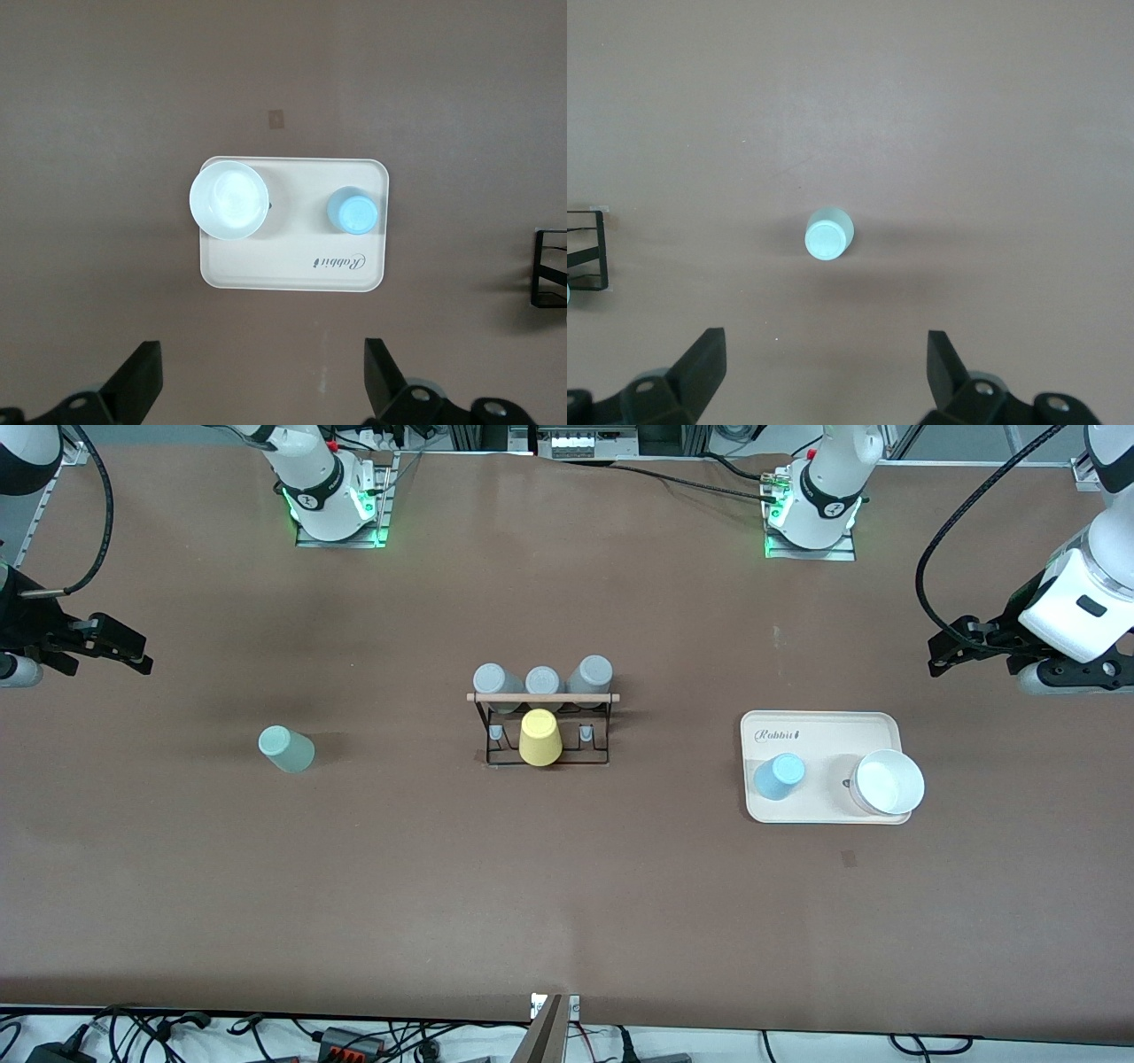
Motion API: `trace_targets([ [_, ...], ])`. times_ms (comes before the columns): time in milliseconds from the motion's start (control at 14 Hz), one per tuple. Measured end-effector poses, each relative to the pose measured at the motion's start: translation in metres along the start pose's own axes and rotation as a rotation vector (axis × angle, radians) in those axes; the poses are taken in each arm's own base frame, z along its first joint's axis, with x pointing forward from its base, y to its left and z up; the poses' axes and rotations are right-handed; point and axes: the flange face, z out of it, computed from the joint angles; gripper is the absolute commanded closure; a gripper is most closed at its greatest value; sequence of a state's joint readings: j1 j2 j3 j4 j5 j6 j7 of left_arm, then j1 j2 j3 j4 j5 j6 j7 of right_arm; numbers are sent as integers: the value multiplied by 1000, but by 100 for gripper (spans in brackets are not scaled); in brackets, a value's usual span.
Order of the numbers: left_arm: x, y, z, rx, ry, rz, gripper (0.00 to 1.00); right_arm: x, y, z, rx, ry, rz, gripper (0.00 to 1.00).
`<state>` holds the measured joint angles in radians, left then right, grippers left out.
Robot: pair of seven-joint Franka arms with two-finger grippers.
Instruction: Hang scattered cups on rack with three cups
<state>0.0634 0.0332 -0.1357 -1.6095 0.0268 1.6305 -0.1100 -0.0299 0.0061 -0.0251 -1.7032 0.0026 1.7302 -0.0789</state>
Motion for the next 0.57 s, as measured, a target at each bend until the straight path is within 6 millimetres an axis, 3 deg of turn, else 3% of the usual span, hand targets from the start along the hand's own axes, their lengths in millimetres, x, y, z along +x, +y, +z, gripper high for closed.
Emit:
trace_targets([
  [571,2,3,5,0,-9,5,0,0,0,0,0,-1,0,0],
])
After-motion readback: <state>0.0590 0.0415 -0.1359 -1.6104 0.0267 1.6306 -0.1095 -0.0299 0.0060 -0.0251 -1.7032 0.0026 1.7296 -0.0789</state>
